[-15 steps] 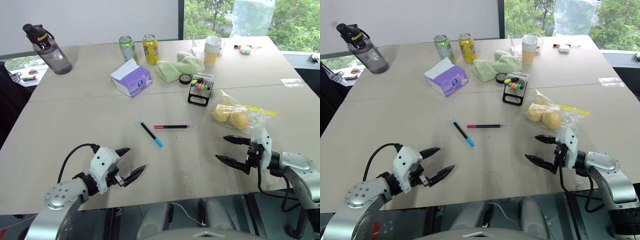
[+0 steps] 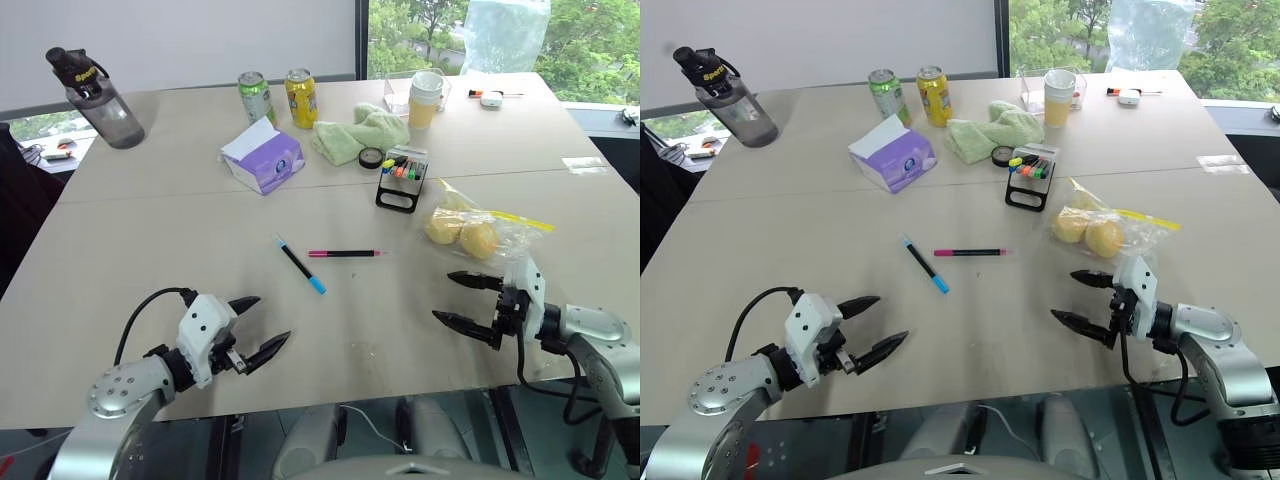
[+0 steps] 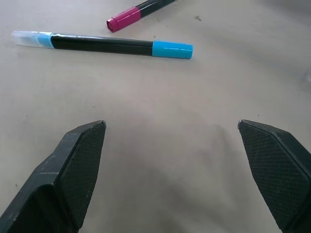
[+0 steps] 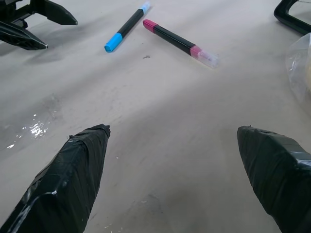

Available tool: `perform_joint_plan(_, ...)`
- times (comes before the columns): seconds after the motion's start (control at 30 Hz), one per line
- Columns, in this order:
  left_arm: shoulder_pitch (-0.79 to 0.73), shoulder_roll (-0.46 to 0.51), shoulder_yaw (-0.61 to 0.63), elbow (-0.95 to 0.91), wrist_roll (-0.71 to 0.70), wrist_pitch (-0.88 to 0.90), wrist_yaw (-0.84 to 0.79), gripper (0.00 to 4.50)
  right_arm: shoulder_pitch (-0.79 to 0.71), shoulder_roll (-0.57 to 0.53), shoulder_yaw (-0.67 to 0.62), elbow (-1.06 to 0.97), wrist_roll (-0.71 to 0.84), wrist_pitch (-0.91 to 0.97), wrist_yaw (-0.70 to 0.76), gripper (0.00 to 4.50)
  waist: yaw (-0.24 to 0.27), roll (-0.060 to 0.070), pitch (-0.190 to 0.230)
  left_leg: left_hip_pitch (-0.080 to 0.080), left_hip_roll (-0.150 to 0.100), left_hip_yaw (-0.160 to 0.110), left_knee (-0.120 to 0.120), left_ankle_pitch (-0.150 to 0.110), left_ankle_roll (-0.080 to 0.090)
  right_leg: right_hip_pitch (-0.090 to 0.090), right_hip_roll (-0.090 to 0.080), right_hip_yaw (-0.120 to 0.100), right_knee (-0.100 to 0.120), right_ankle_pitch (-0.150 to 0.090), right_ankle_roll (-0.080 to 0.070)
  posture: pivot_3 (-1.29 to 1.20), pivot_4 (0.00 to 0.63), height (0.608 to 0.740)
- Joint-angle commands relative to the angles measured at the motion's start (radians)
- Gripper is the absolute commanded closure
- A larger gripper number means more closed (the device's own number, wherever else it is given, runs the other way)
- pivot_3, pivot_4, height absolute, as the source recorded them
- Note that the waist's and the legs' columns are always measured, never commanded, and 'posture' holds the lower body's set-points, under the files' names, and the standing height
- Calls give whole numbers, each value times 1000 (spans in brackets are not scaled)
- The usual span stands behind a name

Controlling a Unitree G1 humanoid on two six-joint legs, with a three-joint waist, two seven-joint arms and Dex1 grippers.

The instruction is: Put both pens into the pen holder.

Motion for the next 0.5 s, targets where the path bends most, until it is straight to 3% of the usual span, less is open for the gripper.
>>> perform_joint_plan(0.03, -3, 5, 25, -14, -26, 3, -4, 0, 4, -5, -22, -15, 12, -18, 10, 34, 0, 0, 0, 0, 0, 0, 0, 0, 0, 0, 0, 0, 0, 0, 0, 0, 150, 740)
perform_joint_plan(0.27, -13, -3, 22, -48, -58, 53, 21, 0, 3, -4, -26, -12, 18, -23, 19, 34, 0, 0, 0, 0, 0, 0, 0, 0, 0, 0, 0, 0, 0, 0, 0, 0, 150, 740)
perform_joint_plan(0.5, -185, -63, 3, -207, -210, 376, 254, 0, -27, -4, -38, -23, 41, -5, 15, 34, 2, 0, 0, 0, 0, -1, 1, 0, 0, 1, 0, -1, 1, 0, 0, 0, 150, 740)
